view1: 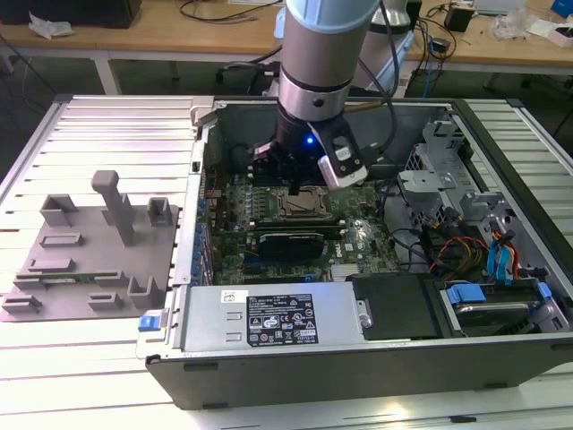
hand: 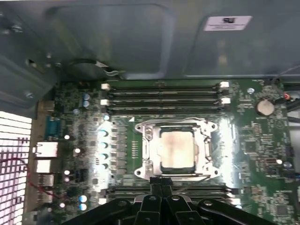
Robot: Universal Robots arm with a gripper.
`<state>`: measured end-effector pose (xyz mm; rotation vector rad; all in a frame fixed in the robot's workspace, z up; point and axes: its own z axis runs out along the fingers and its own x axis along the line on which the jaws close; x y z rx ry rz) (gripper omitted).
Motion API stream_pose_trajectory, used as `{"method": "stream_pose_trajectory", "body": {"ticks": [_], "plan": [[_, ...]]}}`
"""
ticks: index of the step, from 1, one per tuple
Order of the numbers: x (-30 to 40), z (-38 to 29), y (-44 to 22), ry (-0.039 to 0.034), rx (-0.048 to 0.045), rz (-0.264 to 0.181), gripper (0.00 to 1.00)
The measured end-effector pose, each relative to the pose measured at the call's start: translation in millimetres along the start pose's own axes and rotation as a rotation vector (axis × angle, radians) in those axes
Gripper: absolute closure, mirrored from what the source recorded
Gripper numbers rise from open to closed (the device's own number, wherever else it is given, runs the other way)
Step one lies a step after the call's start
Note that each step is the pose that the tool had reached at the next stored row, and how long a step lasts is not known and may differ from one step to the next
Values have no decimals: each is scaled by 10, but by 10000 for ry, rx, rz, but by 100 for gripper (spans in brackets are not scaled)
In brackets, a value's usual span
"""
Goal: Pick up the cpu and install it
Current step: 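Install the second cpu locking lever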
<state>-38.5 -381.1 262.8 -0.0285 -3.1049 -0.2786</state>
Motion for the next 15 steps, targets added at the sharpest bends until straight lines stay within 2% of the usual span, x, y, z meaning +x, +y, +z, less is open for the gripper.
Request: {"method": "stream_pose_trajectory", "body": {"ticks": [2, 5, 7, 9, 11, 15], "plan": [[-51, -1, -1, 14, 62, 15, 89], [-83, -7, -29, 18, 162, 26, 89], [-90, -15, -77, 15, 300, 33, 89], [-90, -18, -126, 12, 378, 37, 89], [-87, 10, -169, 11, 396, 42, 89], [-40, 77, -196, 8, 395, 62, 89]]}}
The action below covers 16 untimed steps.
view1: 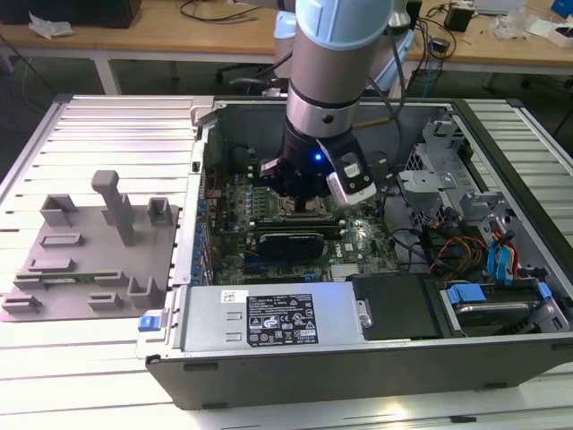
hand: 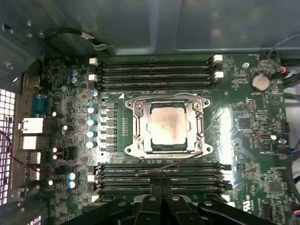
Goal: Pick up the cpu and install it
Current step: 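Install the second cpu locking lever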
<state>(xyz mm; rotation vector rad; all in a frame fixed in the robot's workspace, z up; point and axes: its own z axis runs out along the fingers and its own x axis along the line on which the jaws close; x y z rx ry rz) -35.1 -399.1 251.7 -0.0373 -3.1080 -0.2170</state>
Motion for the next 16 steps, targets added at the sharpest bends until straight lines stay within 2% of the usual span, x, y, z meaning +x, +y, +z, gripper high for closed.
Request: {"method": "stream_pose_trajectory", "body": {"ticks": [2, 3, 4, 7, 10, 16], "plan": [[28, 23, -9, 0, -23, 9, 89], [53, 35, -10, 1, -98, 10, 89], [75, 40, -12, 4, -210, 9, 89], [111, 56, -19, 10, -439, 7, 89], [124, 85, -37, 9, -544, 13, 89], [143, 132, -66, 8, -672, 43, 89]]}}
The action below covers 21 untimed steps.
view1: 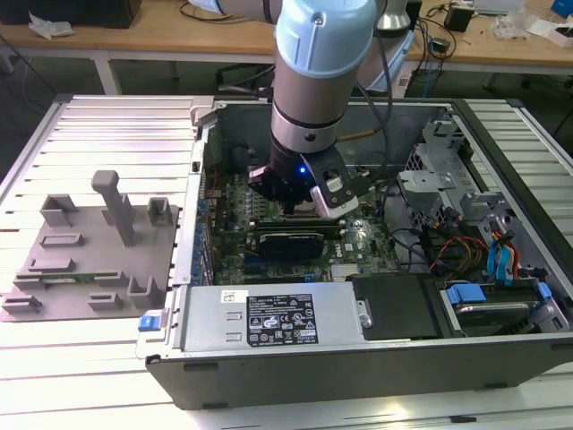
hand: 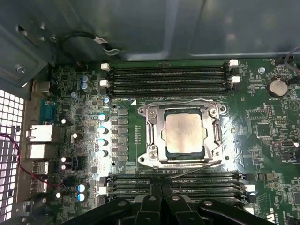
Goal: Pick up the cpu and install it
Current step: 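Install the second cpu locking lever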
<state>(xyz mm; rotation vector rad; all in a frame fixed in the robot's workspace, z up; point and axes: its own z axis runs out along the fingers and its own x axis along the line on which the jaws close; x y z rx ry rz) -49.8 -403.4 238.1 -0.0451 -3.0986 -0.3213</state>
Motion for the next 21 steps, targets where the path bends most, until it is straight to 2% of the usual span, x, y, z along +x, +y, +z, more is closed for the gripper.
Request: {"method": "stream_pose_trajectory", "body": {"ticks": [5, 8, 13, 21], "plan": [[33, 38, -27, 2, -173, 15, 89], [52, 70, -39, 1, -231, 28, 89], [61, 181, -61, 1, -237, 27, 89], [70, 216, -48, 20, -236, -59, 89]]}}
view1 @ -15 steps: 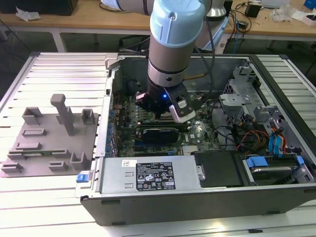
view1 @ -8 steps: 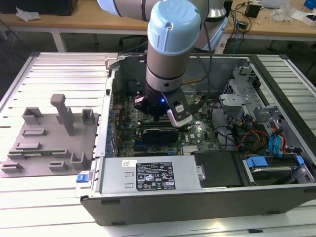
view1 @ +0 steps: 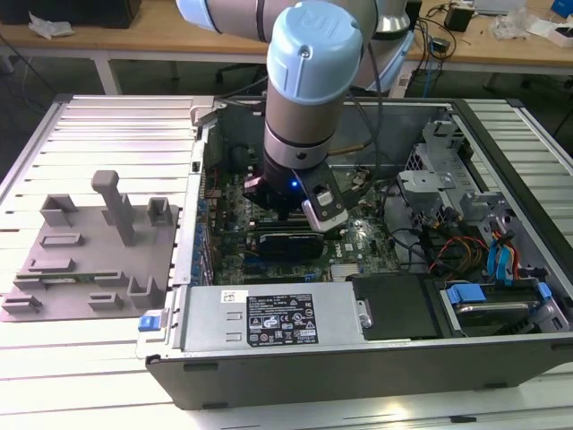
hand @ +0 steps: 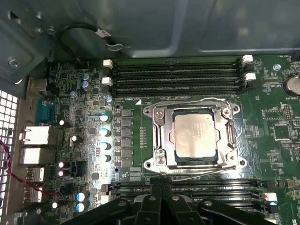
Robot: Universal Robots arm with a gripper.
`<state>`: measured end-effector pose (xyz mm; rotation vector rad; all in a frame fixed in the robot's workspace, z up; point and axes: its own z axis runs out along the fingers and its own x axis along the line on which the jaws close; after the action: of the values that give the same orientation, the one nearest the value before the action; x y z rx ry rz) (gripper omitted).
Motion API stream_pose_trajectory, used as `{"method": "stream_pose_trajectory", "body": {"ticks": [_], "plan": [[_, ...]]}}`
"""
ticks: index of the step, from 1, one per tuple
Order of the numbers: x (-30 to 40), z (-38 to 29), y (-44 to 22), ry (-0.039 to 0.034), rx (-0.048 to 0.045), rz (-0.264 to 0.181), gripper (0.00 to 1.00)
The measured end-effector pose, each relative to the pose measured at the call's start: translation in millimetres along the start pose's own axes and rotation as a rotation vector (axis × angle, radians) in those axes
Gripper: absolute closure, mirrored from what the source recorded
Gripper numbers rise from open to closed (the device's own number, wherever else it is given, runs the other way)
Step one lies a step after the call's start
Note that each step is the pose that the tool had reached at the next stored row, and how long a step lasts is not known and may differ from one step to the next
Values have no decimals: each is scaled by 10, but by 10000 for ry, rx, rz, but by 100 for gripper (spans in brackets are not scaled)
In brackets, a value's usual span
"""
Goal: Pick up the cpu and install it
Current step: 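Install the second cpu locking lever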
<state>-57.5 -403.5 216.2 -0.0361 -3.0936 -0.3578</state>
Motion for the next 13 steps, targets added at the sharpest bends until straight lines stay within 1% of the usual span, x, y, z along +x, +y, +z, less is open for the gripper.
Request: {"method": "stream_pose_trajectory", "body": {"ticks": [4, 8, 10, 13], "plan": [[11, 50, -11, 24, -2, -105, 89], [28, 91, -16, 46, -71, -190, 89], [37, 108, -2, 55, -86, -224, 89], [38, 117, 36, 54, -84, -225, 89]]}}
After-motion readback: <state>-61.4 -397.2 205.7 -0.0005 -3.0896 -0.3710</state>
